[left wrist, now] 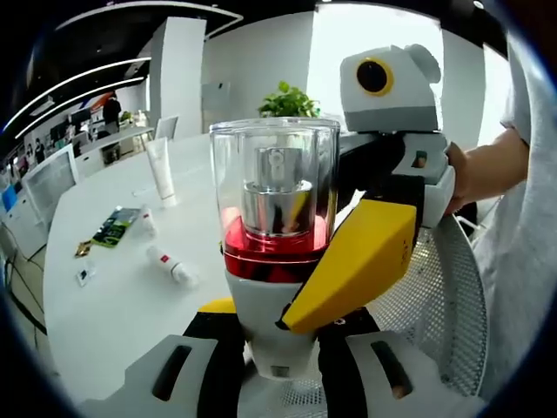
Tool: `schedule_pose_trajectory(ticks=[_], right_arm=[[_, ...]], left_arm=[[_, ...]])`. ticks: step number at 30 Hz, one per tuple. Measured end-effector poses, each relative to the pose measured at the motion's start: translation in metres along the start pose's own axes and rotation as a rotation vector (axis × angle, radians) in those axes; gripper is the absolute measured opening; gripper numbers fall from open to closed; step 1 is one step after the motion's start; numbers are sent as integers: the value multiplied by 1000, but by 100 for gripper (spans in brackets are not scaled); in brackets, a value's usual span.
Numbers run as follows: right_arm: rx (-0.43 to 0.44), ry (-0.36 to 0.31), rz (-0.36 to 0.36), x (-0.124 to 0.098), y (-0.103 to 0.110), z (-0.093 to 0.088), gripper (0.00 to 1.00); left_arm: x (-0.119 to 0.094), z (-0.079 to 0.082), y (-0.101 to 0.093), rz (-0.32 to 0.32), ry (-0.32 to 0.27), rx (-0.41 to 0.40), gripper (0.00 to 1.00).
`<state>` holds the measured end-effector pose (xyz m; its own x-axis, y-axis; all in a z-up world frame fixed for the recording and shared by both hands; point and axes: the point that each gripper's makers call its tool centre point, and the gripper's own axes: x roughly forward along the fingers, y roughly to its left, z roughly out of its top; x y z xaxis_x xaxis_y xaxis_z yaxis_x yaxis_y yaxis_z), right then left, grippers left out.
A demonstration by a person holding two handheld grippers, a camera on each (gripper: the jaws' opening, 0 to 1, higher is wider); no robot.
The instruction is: Arrange the skincare products in the storage area until every visible bottle or jar stands upright without overlapping.
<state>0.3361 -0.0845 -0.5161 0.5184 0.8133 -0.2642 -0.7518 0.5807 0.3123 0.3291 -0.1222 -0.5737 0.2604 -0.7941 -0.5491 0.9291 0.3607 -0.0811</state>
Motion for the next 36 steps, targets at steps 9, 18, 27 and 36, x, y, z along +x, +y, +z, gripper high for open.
schedule_pose_trajectory(ticks=[9,18,27,36], right_arm=[[37,-26,-111,1,-4,3,27],[-31,-30,-134,2,-5,6,26],[12,-66,-116,4,-7,10,26],[33,-80,-72,5,-4,9,28]], left_arm=[[0,2,3,17,-8,5,30],[-1,3,5,33,-20,11,30],[-4,5,10,48,-29,-11,30],[-10,16,7,5,-90,-49,29]])
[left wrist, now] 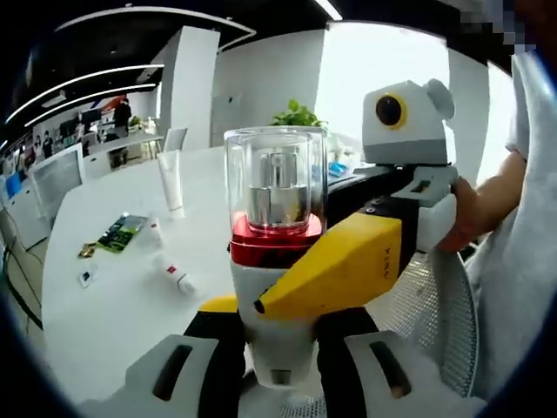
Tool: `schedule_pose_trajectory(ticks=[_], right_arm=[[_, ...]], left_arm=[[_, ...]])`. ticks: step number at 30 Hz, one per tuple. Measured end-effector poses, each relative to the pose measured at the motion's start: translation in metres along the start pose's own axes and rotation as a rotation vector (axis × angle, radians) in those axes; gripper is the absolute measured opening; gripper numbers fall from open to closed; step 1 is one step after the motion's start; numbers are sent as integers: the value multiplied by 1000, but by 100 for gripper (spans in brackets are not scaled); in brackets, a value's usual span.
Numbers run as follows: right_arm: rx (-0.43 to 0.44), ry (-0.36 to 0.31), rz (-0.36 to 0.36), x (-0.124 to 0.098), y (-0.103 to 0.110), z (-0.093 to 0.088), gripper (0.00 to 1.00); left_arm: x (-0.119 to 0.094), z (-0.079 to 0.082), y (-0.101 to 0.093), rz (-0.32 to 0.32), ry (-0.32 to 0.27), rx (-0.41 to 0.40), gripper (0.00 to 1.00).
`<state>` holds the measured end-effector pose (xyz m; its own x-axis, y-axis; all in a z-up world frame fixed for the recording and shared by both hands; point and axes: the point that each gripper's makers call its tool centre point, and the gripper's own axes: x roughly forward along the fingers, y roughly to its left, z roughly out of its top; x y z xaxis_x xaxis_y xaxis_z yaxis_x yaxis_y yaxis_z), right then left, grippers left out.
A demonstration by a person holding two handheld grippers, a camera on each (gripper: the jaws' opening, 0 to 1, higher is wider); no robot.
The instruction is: Arrange the skincare products in the storage area until every visible bottle or jar stands upright without overlapping.
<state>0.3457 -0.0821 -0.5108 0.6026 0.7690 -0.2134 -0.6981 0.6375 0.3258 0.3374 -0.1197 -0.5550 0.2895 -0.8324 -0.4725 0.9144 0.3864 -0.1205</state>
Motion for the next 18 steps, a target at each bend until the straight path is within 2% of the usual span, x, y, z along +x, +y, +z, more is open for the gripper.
schedule_pose_trajectory(ticks=[3,6,8,9,11,14,18], right_arm=[[-1,7,24,3,5,-2,30],[0,6,32,2,5,-1,30],[-49,-23,40,-1,8,5,29],[-46,-17,43,-3,9,4,29],[-56,-2,44,-4,9,2,28],[-124,0,34,-4,9,4,27],[-108,16,28,-5,7,1,27]], left_arm=[[-3,5,-7,-31,-30,20,29],[-4,6,-8,-37,-35,23,29],[-5,11,-11,-53,-63,22,29],[-6,12,-12,-59,-67,19,29],[-4,11,-13,-62,-63,21,30],[-2,12,-14,-47,-68,39,30],[0,11,-15,-50,-64,42,30]])
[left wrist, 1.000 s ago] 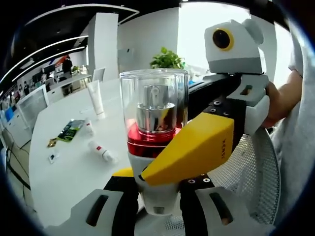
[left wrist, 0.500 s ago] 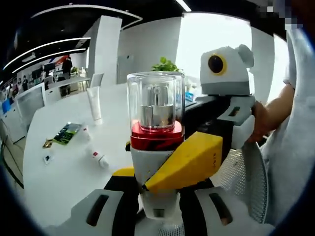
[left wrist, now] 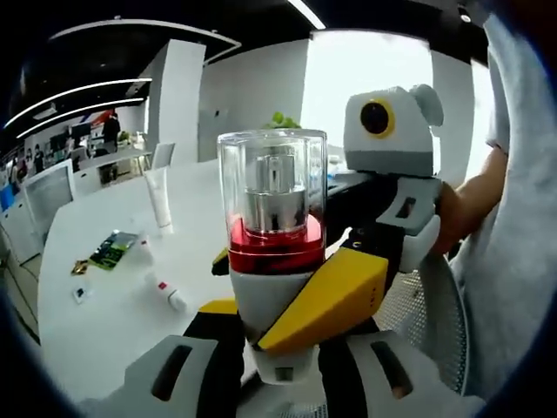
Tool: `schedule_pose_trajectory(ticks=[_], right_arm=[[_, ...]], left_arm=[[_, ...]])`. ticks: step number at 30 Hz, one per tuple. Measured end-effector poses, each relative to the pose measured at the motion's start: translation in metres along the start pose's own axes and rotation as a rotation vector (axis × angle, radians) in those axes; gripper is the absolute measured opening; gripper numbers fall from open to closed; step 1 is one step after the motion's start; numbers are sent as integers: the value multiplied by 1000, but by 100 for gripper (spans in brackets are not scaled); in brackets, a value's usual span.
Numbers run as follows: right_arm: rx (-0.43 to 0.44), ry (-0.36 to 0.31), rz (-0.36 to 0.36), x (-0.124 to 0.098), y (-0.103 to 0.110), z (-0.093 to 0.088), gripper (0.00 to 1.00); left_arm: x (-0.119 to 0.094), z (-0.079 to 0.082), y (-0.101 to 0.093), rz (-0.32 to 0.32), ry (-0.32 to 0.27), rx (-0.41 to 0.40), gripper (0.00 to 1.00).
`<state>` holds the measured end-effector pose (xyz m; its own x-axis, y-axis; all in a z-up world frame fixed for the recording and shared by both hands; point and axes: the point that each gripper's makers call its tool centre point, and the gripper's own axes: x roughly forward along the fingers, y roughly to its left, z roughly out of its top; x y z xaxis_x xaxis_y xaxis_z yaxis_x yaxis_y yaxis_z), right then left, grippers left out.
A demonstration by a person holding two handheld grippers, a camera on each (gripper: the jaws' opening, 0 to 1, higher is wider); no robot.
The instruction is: Arrange the skincare products in the storage area until every visible bottle or jar stands upright without overlapping.
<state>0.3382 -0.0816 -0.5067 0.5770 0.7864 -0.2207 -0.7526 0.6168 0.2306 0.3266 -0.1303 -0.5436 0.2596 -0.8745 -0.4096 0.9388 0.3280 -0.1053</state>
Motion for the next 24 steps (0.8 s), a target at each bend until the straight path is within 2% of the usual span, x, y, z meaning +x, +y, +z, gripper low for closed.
schedule_pose_trajectory(ticks=[5,9,17,24], right_arm=[[6,-10,-10,-3,-3,2,27],[79,-51,5,-6,-5,8,26],[77,-52,7,-6,-5,8,26],[109,-68,-4,-8,-9,11,26]], left_arm=[[2,3,0,10,-17,14,31],[3,5,-3,-8,-30,12,32],[6,-1,-5,-10,-1,40,33],[9,-6,-8,-16,22,55,36]])
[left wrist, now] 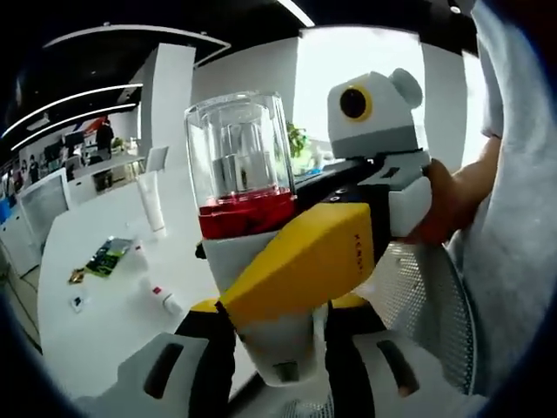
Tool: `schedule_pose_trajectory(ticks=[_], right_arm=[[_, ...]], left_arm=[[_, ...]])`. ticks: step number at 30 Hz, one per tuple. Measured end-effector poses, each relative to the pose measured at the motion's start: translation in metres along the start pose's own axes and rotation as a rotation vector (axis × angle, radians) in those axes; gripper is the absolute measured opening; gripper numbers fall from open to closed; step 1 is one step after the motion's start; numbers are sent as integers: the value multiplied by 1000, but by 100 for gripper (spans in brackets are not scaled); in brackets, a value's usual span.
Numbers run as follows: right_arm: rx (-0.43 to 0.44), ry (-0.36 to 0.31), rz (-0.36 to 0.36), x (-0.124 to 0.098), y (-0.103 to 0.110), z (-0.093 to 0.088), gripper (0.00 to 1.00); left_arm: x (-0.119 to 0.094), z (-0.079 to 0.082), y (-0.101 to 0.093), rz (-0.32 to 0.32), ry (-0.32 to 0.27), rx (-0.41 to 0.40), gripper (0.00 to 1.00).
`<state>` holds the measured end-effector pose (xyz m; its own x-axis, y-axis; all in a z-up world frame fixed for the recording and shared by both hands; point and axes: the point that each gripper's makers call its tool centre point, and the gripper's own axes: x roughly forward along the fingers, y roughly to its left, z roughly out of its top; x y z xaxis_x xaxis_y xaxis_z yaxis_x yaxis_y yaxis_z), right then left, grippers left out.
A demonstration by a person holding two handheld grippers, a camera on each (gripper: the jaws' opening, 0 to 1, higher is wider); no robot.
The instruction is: Arrange the skincare products in the storage area until every visible bottle or jar stands upright without overlapping.
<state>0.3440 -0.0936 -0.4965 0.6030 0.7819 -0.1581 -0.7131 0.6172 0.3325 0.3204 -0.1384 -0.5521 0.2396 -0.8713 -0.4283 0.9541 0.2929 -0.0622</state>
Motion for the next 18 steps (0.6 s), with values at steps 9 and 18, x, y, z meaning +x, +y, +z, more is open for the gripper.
schedule_pose_trajectory(ticks=[9,18], right_arm=[[-7,-6,-13,-10,-16,10,26],[-17,-20,-65,-18,-38,26,26]], left_arm=[[2,-5,5,25,21,10,42],[1,-5,10,21,28,-8,50]])
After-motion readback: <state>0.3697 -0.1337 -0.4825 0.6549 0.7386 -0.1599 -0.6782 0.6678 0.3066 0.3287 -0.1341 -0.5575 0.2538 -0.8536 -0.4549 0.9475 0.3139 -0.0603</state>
